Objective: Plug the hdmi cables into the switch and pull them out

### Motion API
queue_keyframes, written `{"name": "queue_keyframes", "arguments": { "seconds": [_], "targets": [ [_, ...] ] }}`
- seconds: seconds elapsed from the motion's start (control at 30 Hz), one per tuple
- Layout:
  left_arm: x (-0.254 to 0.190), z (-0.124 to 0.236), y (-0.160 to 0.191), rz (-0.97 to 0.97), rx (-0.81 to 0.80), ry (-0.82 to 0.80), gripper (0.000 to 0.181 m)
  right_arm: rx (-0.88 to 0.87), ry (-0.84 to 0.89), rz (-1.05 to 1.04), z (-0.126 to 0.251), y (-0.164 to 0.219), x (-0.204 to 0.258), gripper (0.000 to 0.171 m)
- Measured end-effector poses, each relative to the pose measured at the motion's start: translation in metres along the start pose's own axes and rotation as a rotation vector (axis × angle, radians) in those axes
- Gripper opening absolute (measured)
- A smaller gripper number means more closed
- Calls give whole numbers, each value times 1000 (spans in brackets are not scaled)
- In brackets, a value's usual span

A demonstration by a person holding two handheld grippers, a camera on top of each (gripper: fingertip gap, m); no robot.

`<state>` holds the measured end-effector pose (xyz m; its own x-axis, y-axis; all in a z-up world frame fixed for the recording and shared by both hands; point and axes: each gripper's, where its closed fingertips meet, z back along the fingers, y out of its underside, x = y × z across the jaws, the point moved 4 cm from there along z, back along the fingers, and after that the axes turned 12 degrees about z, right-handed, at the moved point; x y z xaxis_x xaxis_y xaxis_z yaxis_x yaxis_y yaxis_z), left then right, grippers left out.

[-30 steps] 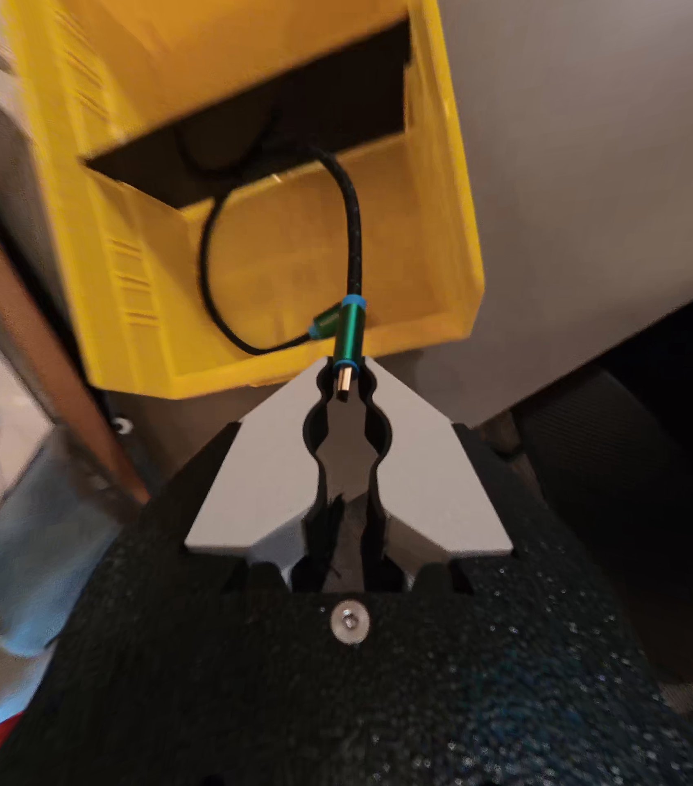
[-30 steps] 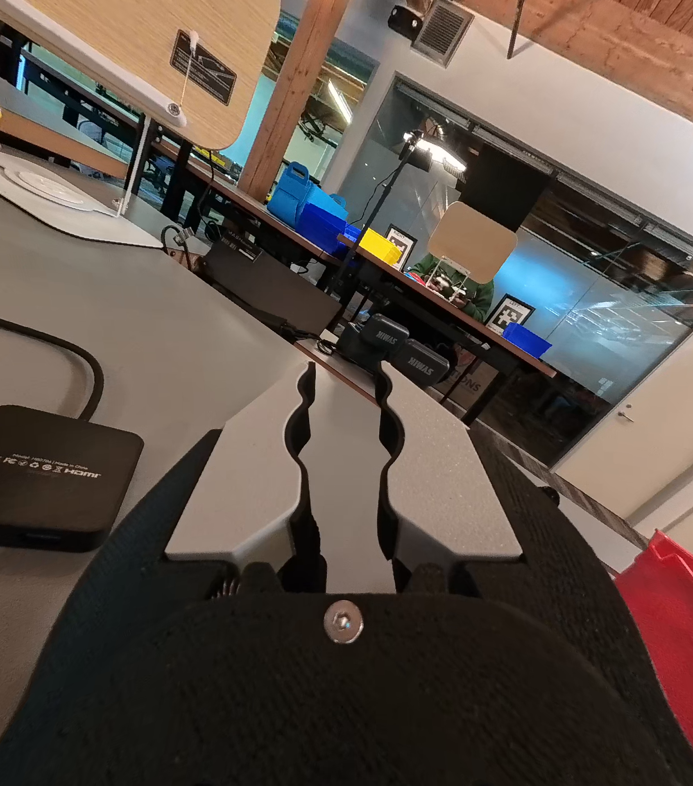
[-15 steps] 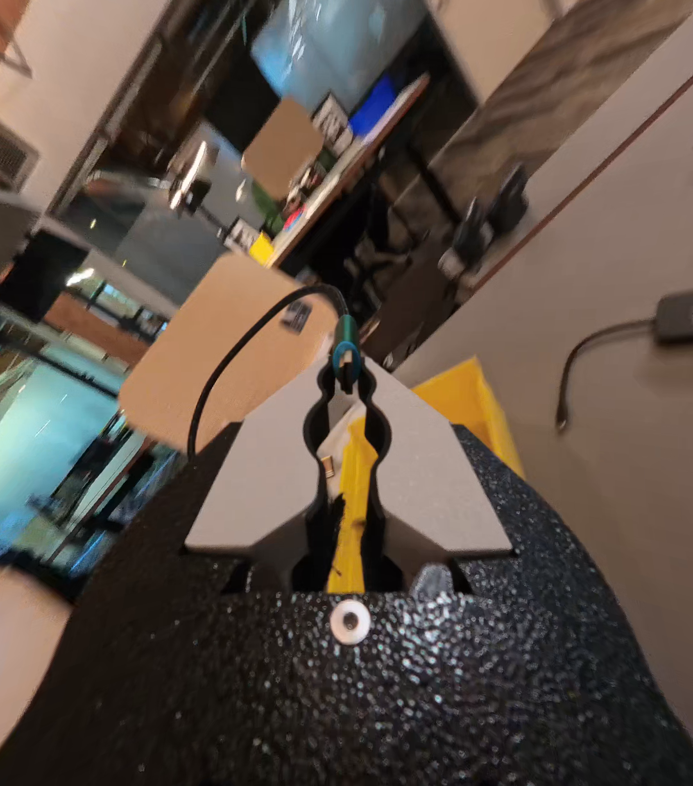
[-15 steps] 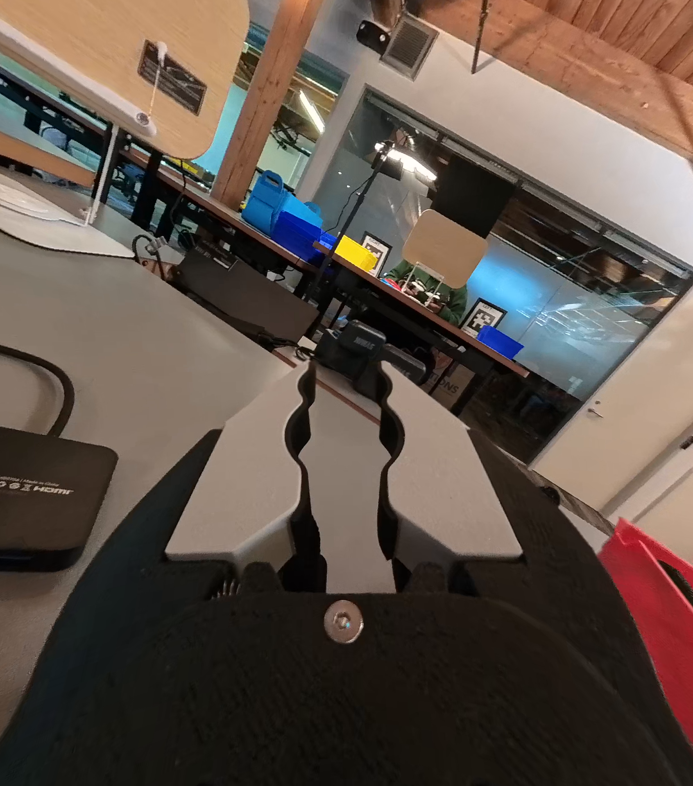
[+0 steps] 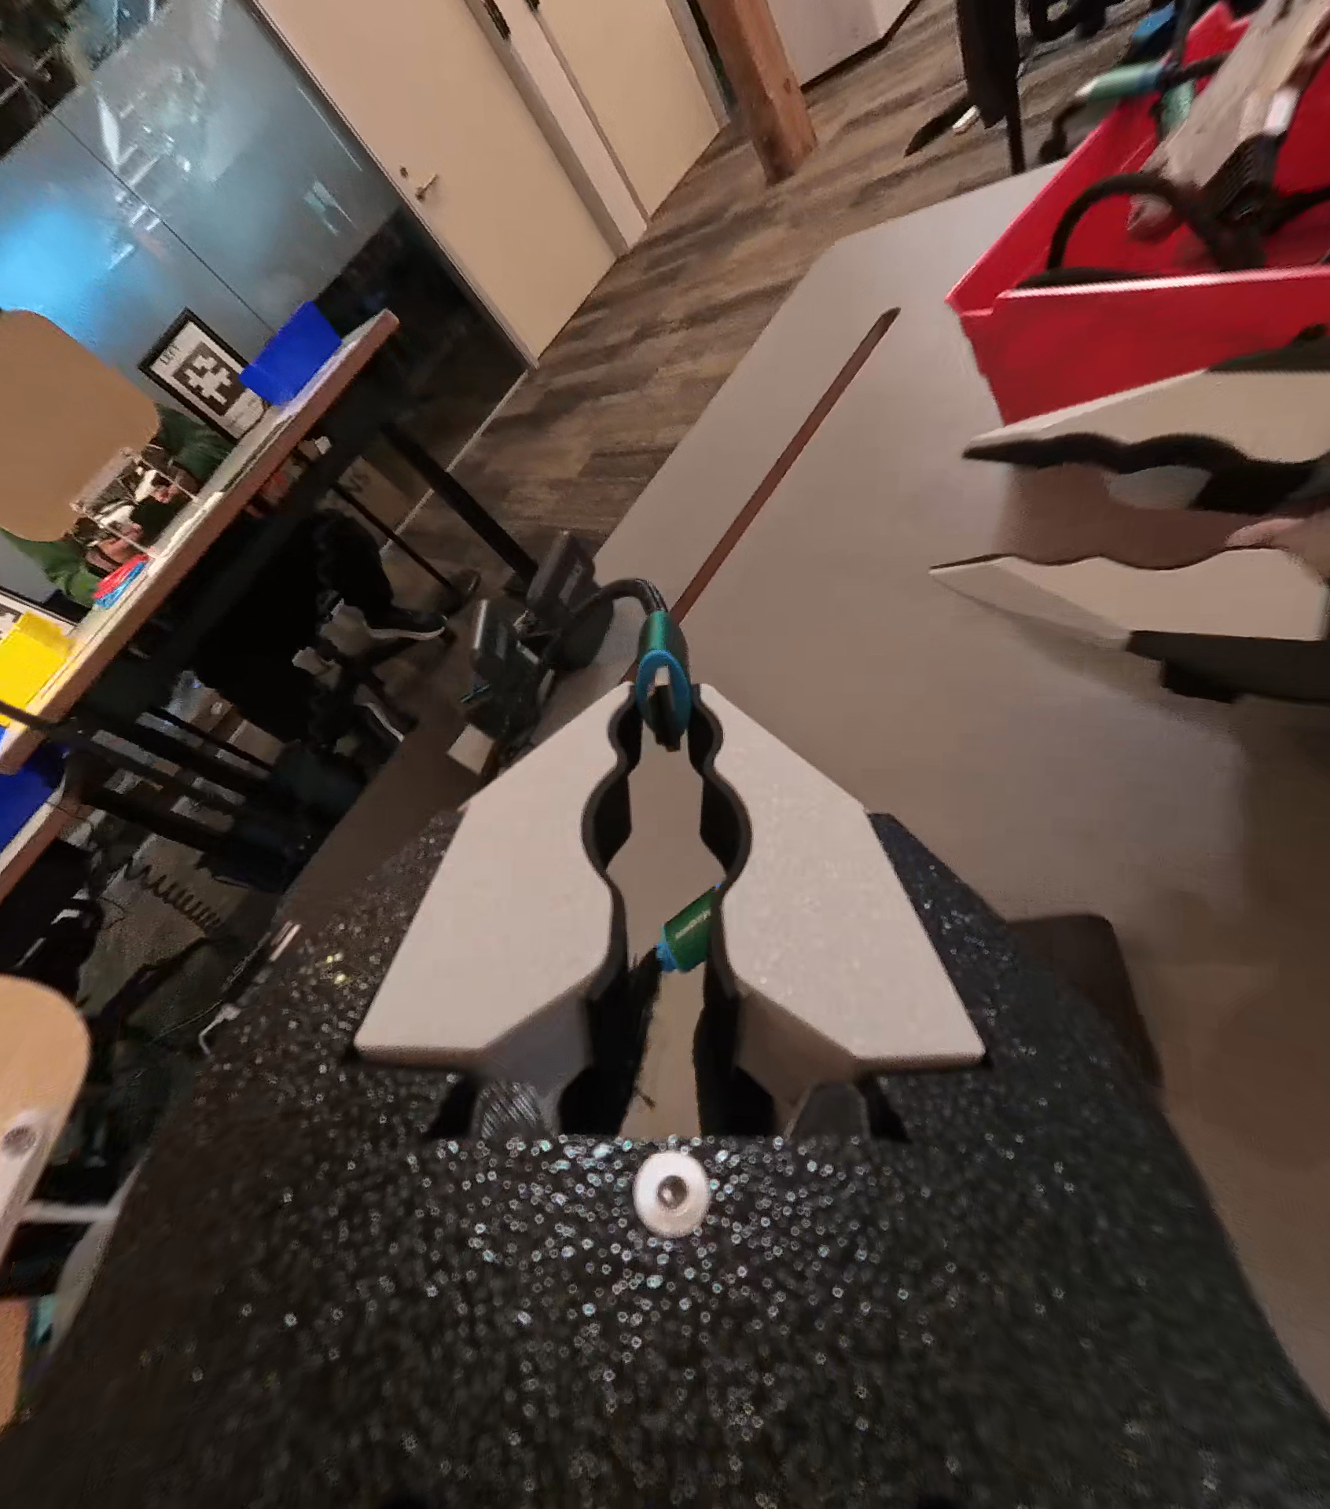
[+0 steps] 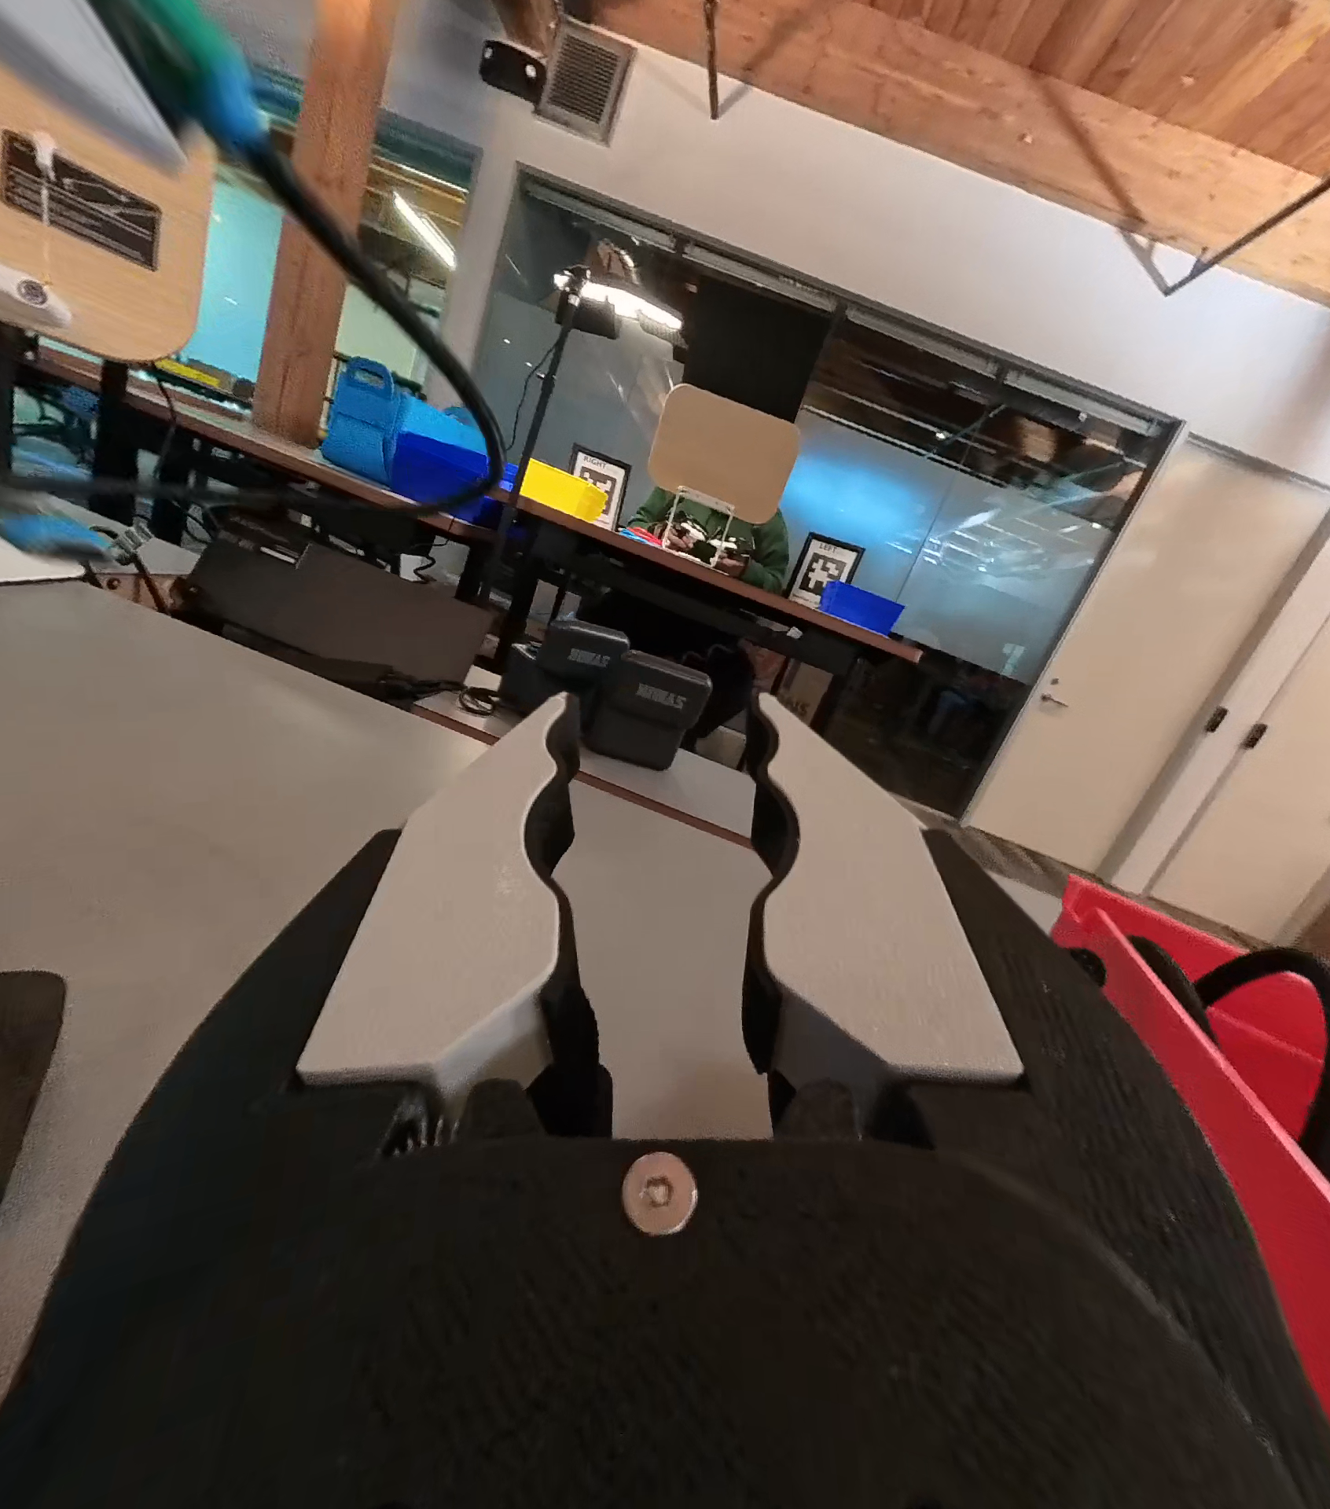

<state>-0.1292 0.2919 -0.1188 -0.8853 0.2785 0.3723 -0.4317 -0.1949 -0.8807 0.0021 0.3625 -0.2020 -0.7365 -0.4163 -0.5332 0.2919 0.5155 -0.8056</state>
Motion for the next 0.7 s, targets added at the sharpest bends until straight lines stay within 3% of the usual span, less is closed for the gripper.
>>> {"name": "queue_keyframes", "arguments": {
  "seconds": [0.13, 0.23, 0.5, 0.6, 0.7],
  "targets": [
    [-5, -57, 22, -65, 29, -77, 9, 25, 32, -63, -1, 6, -9, 41],
    [-24, -89, 38, -63, 42, -26, 8, 33, 54, -93, -1, 9, -15, 41],
    [-72, -115, 69, 150, 55, 258, 10, 35, 56, -91, -1, 10, -16, 40],
    [-67, -102, 70, 245, 10, 268, 55, 34, 42, -87, -2, 10, -13, 39],
    [-55, -73, 73, 297, -17, 262, 78, 31, 27, -79, -3, 10, -11, 37]
  ]
}}
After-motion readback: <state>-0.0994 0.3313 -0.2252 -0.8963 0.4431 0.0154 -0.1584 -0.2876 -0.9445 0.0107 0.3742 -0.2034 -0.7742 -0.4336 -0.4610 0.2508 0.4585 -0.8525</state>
